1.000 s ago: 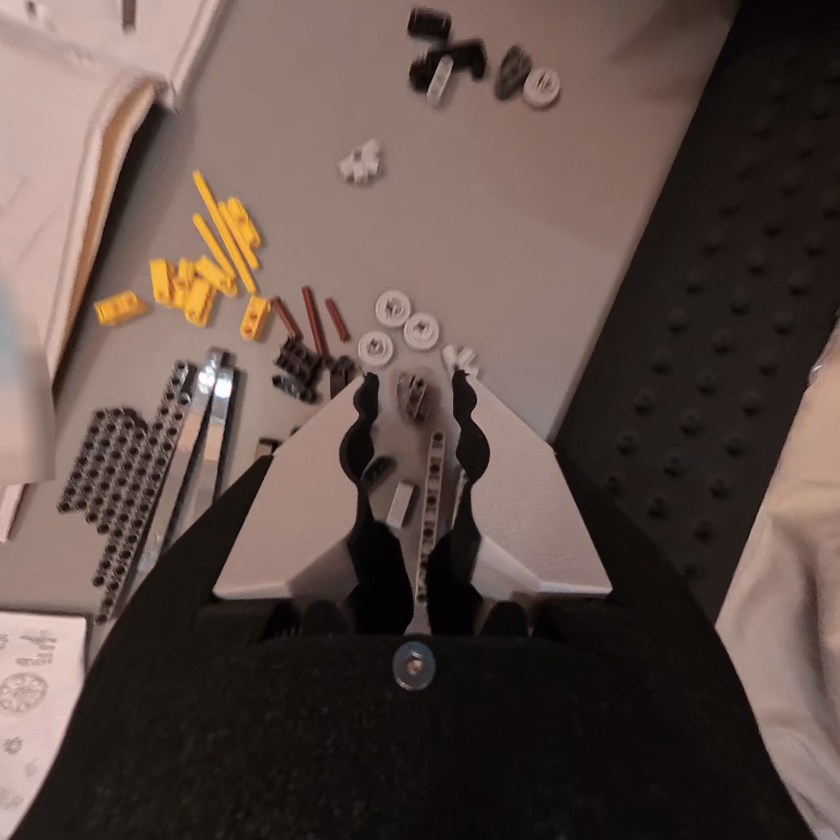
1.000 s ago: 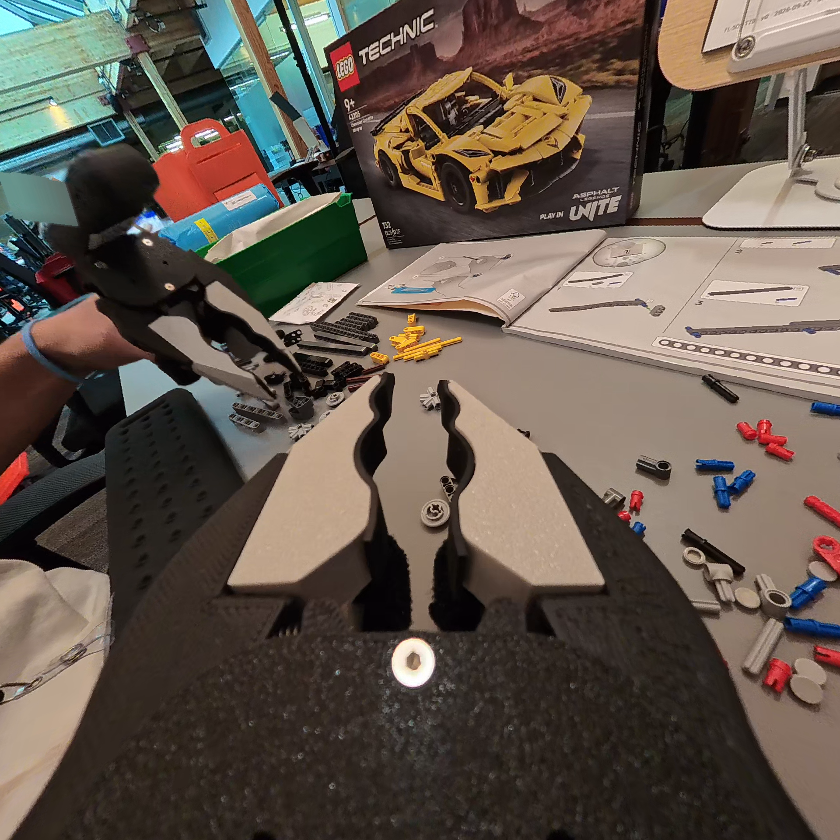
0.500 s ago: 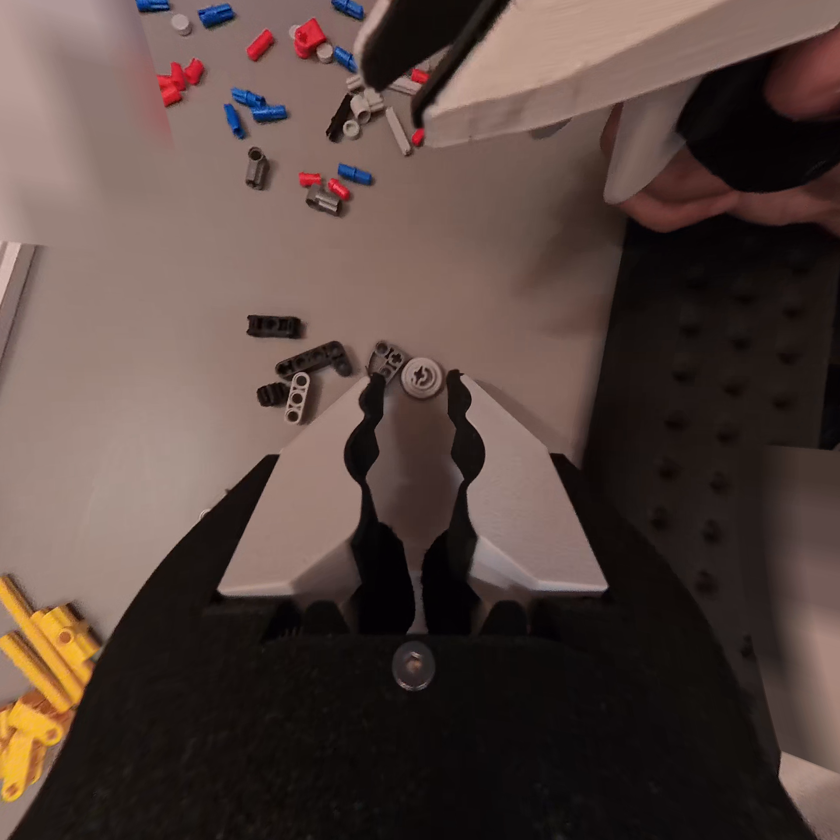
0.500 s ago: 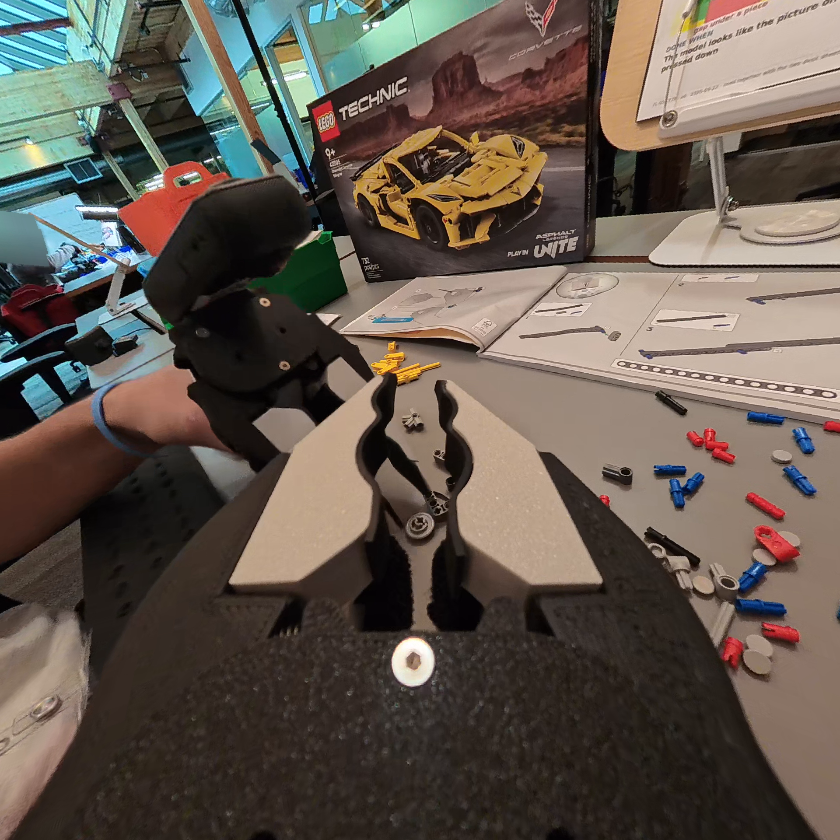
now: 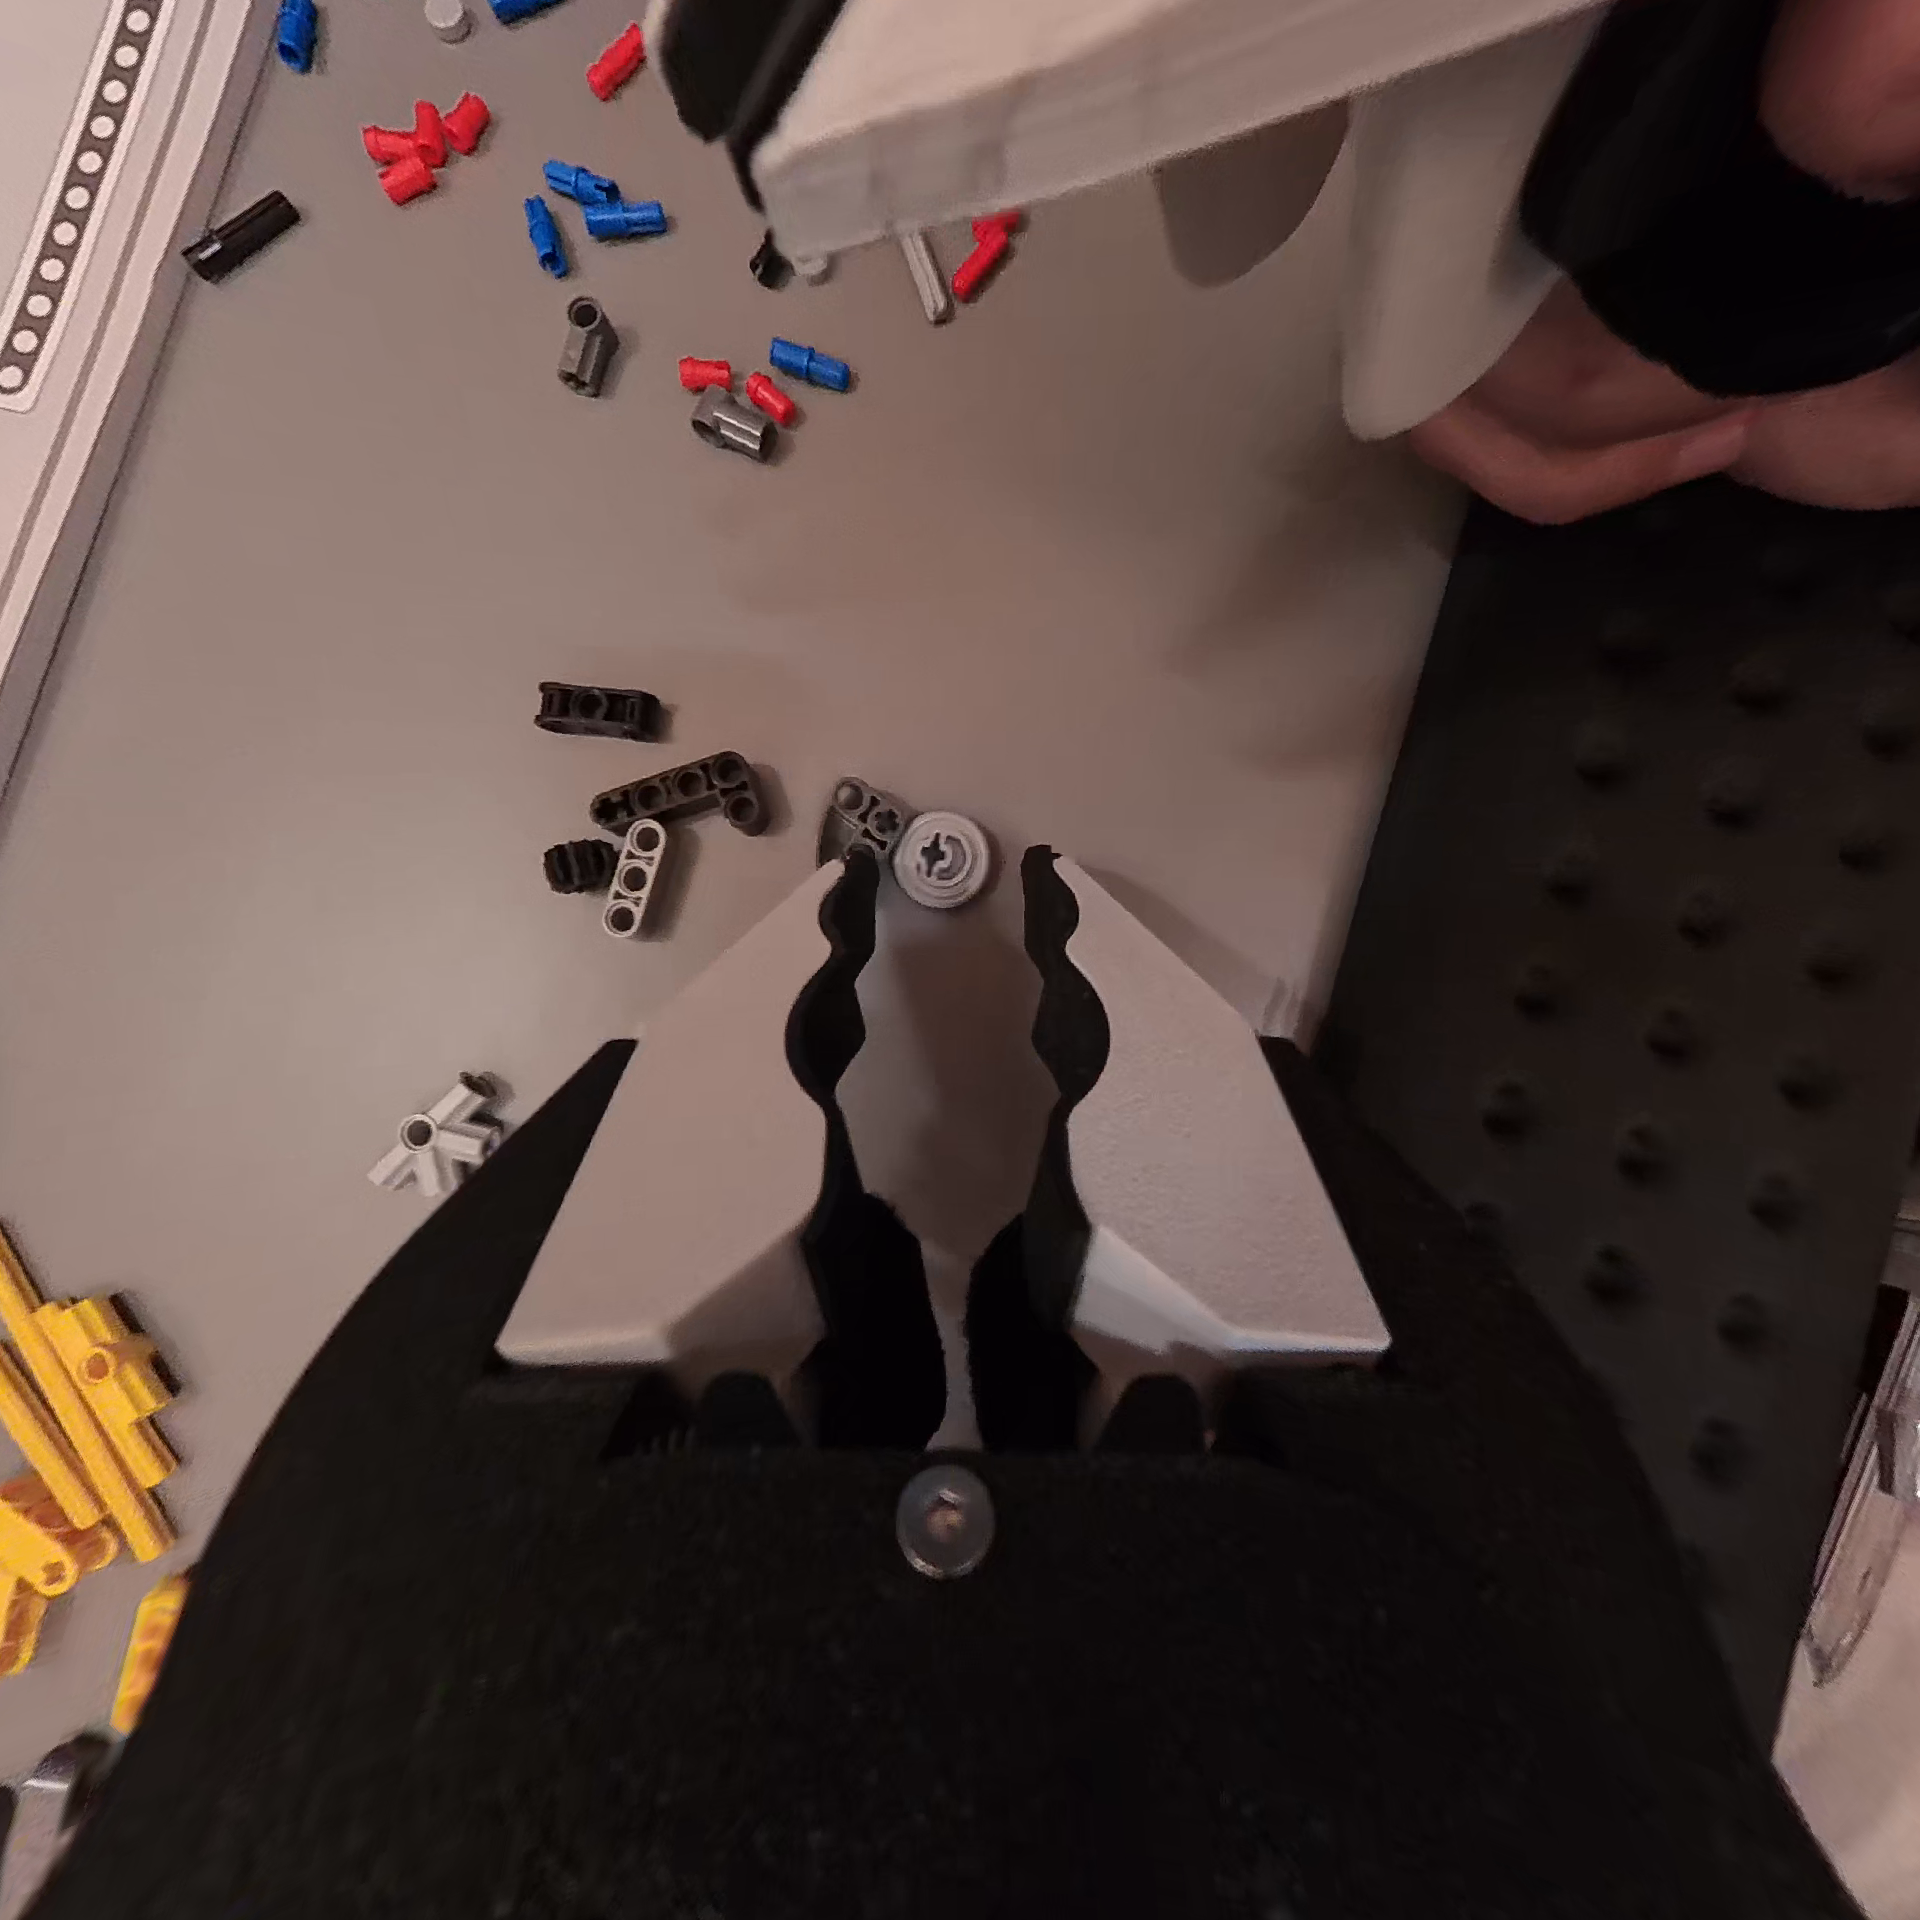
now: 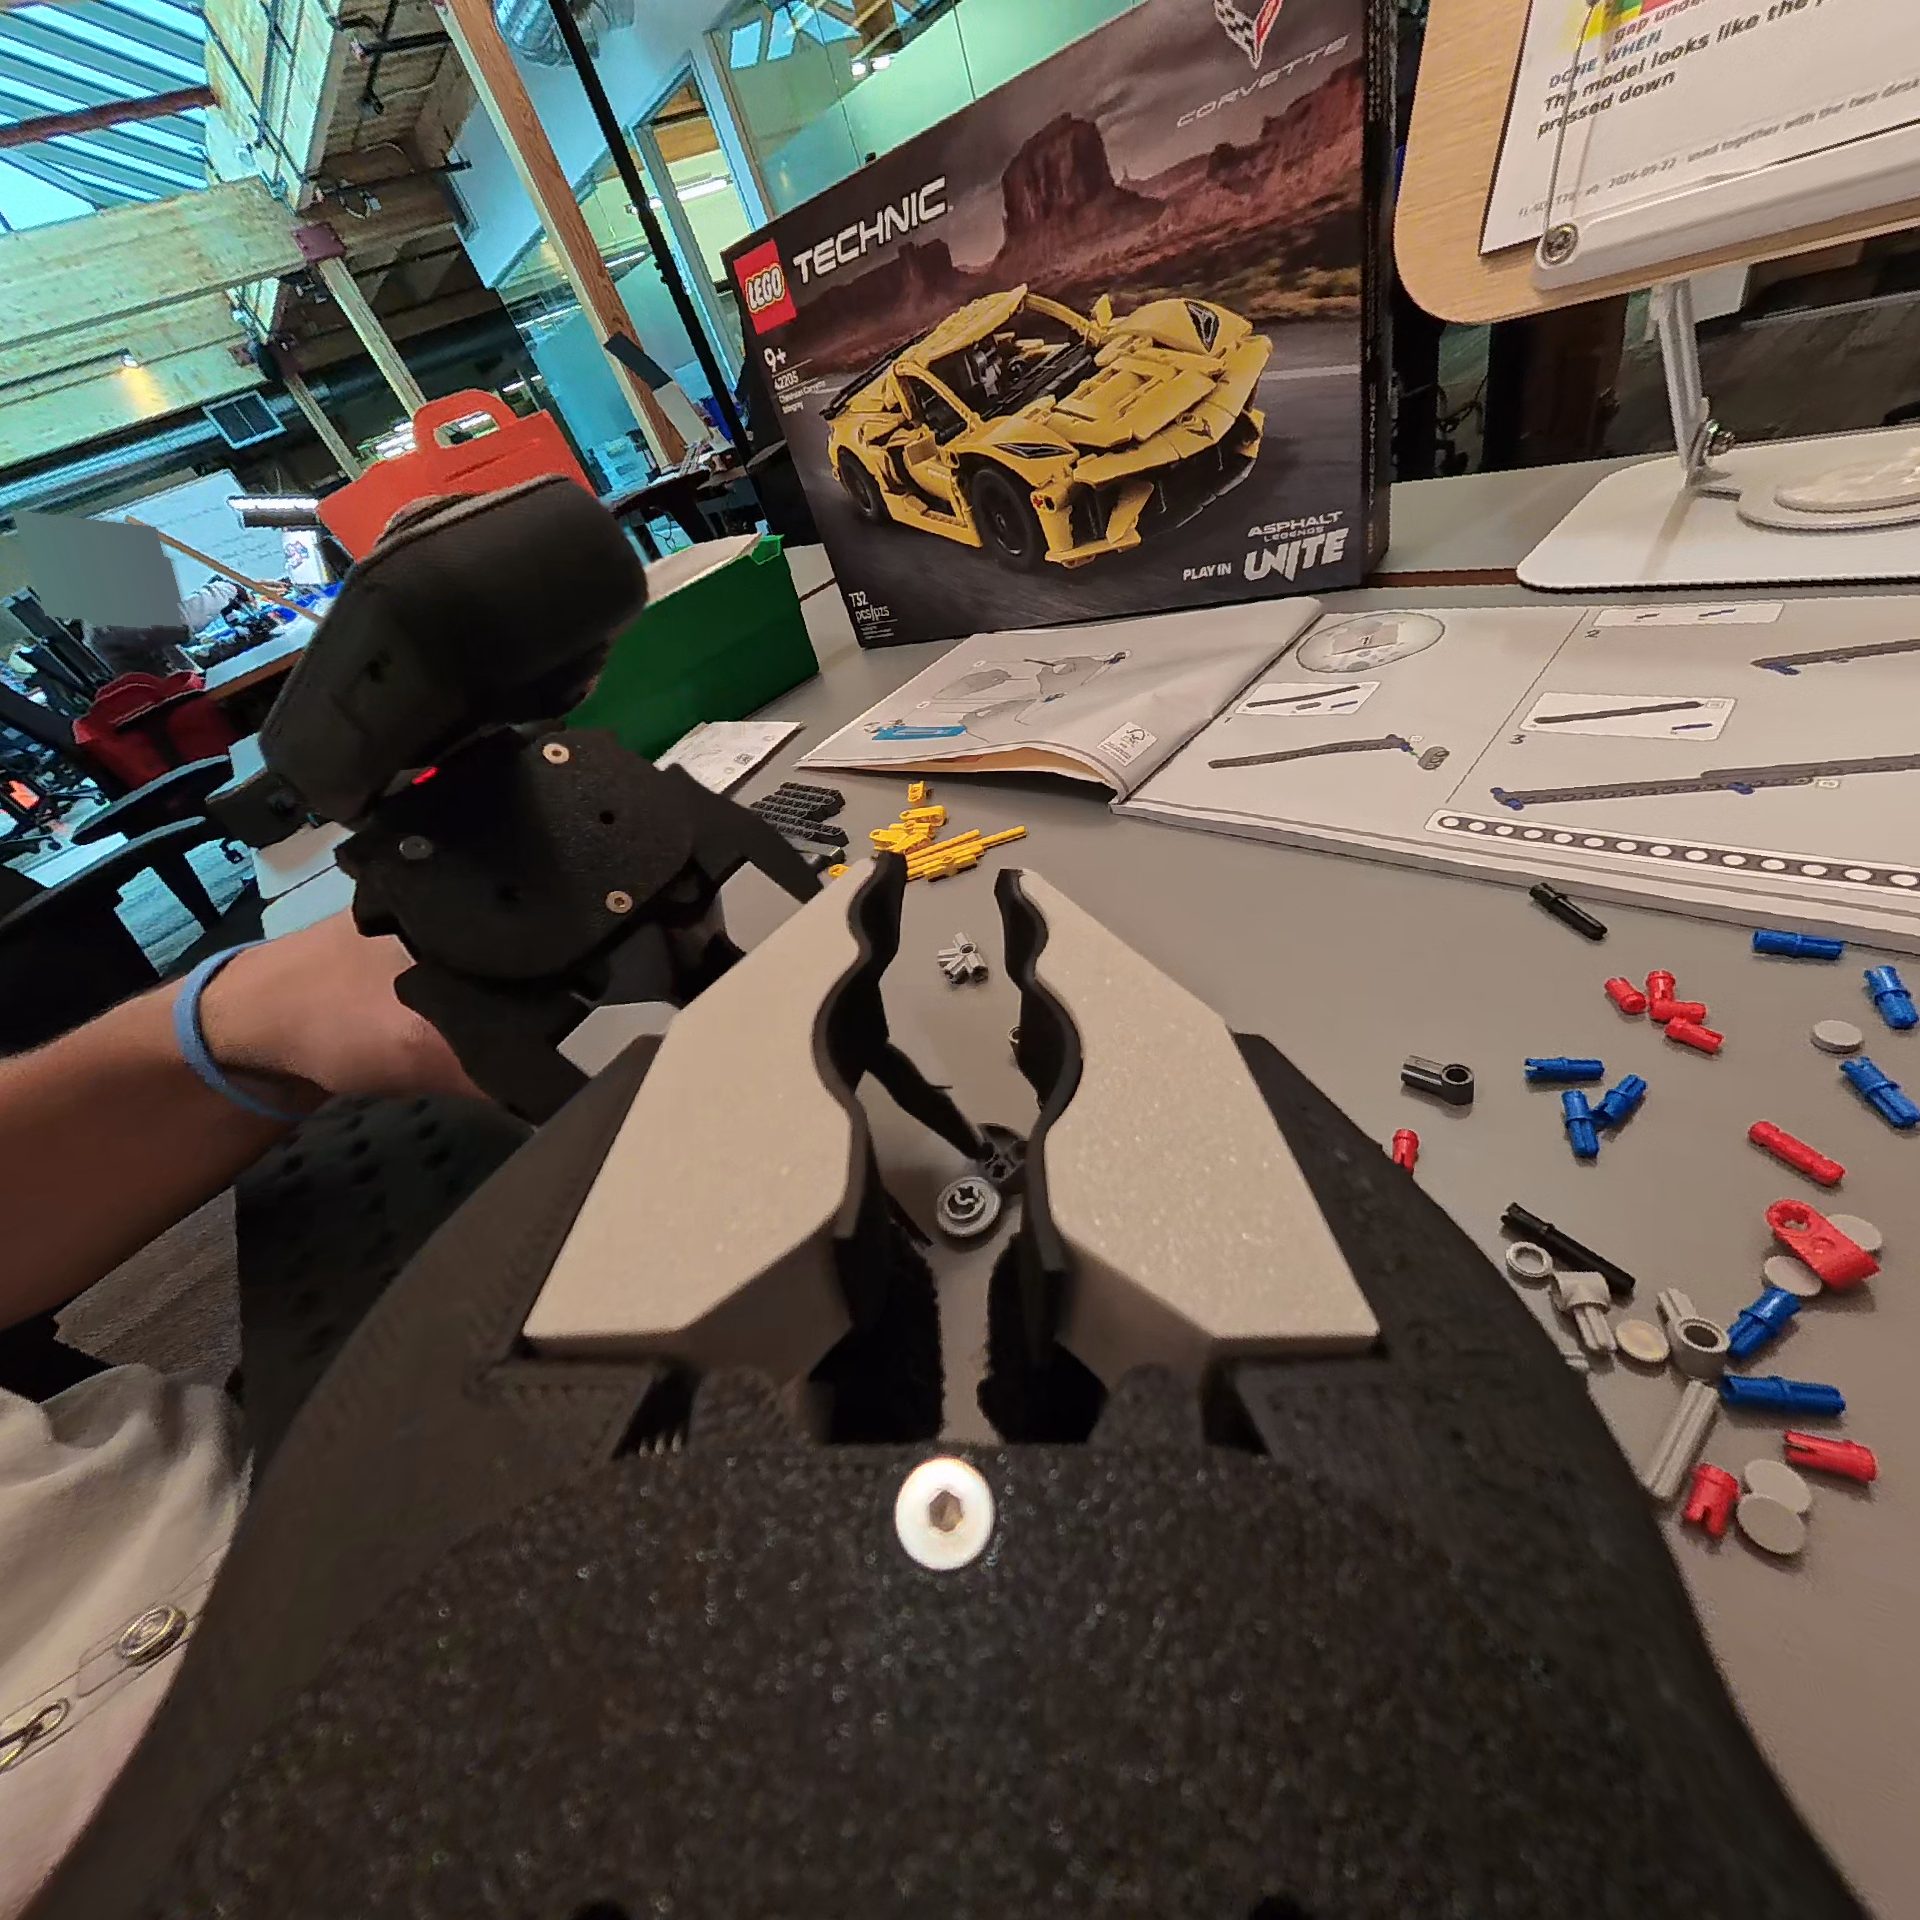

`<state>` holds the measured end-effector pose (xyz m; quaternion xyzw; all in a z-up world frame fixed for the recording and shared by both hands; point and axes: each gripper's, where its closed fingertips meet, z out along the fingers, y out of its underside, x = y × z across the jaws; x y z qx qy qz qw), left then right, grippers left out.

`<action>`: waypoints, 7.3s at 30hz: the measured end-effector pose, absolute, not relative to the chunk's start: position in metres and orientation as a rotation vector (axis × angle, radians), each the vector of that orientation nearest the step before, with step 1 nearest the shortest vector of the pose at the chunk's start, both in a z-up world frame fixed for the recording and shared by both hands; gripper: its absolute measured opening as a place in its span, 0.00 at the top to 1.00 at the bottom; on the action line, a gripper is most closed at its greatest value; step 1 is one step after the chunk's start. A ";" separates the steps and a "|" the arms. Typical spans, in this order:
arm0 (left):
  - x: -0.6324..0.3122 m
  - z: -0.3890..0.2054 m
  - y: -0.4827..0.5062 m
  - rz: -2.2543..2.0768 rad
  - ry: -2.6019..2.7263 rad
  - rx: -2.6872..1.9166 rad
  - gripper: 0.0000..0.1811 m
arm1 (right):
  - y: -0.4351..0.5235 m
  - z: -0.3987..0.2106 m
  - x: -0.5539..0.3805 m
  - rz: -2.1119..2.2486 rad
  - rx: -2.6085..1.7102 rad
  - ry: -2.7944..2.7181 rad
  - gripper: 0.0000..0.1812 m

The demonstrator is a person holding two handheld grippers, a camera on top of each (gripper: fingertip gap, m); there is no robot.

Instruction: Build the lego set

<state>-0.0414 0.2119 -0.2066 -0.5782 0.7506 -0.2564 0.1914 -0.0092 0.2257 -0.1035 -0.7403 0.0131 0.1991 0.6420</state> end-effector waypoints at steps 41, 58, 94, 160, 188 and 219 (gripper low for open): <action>-0.227 -0.181 0.302 -0.779 1.608 -1.743 0.86 | 0.309 -0.181 -0.189 0.415 -2.100 -0.789 0.91; -0.227 -0.185 0.299 -0.848 1.628 -1.782 0.86 | 0.283 -0.162 -0.150 0.328 -2.104 -0.731 0.83; -0.229 -0.188 0.298 -0.850 1.683 -1.774 0.86 | 0.296 -0.209 -0.146 0.269 -2.233 -0.758 0.85; -0.225 -0.201 0.356 -0.716 1.806 -1.653 0.96 | 0.272 -0.140 -0.128 0.351 -1.830 -0.624 0.89; -0.202 -0.148 0.312 -0.837 1.571 -1.550 0.89 | 0.296 -0.213 -0.028 0.031 -2.312 -0.270 0.89; -0.244 -0.153 0.334 -0.846 1.468 -1.637 0.89 | 0.313 -0.205 -0.052 0.096 -2.335 -0.424 0.85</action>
